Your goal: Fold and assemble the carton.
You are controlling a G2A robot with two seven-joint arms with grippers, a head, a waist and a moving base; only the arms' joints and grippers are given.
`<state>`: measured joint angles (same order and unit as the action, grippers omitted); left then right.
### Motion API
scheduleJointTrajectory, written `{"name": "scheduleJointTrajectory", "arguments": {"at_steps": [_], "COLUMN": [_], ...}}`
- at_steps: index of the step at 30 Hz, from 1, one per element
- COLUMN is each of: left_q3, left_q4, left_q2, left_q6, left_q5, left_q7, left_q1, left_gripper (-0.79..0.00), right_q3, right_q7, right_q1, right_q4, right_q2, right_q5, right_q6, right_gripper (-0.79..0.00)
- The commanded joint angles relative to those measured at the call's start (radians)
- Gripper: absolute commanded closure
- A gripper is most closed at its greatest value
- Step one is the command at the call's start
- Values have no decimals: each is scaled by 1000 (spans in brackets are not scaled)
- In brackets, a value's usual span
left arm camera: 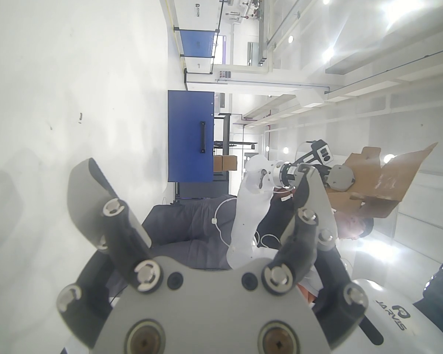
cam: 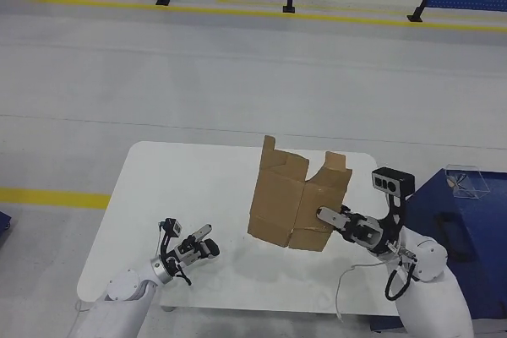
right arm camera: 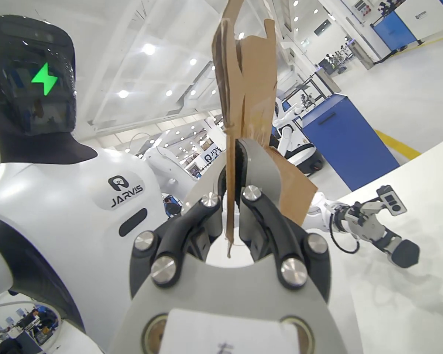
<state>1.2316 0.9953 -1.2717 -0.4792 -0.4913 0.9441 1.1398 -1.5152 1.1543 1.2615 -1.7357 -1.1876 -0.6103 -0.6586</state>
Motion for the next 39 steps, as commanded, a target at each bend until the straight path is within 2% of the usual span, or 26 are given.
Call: {"name": "scheduleJointTrajectory", "arguments": {"at_steps": [1, 6, 9, 14, 17, 20, 22, 24, 25, 27, 30, 33, 36, 39], "left_q3": [0, 0, 0, 0, 0, 0, 0, 0, 0, 0, 0, 0, 0, 0], "left_q4": [0, 0, 0, 0, 0, 0, 0, 0, 0, 0, 0, 0, 0, 0], "left_q2": [0, 0, 0, 0, 0, 0, 0, 0, 0, 0, 0, 0, 0, 0], "left_q6": [0, 0, 0, 0, 0, 0, 0, 0, 0, 0, 0, 0, 0, 0], "left_q5": [0, 0, 0, 0, 0, 0, 0, 0, 0, 0, 0, 0, 0, 0], "left_q7": [0, 0, 0, 0, 0, 0, 0, 0, 0, 0, 0, 0, 0, 0], "left_q1": [0, 0, 0, 0, 0, 0, 0, 0, 0, 0, 0, 0, 0, 0], "left_gripper": [-785, -785, -785, -785, -785, -785, -785, -785, -785, -785, -785, -785, -785, -785], "right_q3": [-11, -166, -280, -396, -367, -316, -272, -224, -209, -187, -168, -141, -110, -101], "right_q7": [-3, -233, -386, -658, -881, -1171, -1421, -1663, -1757, -1883, -1955, -1969, -1943, -1923], "right_q1": [-2, 19, 43, 60, 27, -19, -22, 50, 98, 197, 285, 334, 362, 353], "right_q4": [-6, -199, -333, -596, -614, -614, -614, -614, -614, -614, -614, -614, -614, -614], "right_q2": [2, 13, 3, -23, -22, -5, 12, 31, 39, 48, 55, 59, 59, 57], "right_q5": [57, 647, 939, 1499, 1843, 2248, 2553, 2858, 2988, 3146, 3296, 3438, 3472, 3334], "right_q6": [-10, -240, -325, -354, -354, -342, -236, -41, 72, 251, 449, 610, 657, 586], "right_gripper": [0, 0, 0, 0, 0, 0, 0, 0, 0, 0, 0, 0, 0, 0]}}
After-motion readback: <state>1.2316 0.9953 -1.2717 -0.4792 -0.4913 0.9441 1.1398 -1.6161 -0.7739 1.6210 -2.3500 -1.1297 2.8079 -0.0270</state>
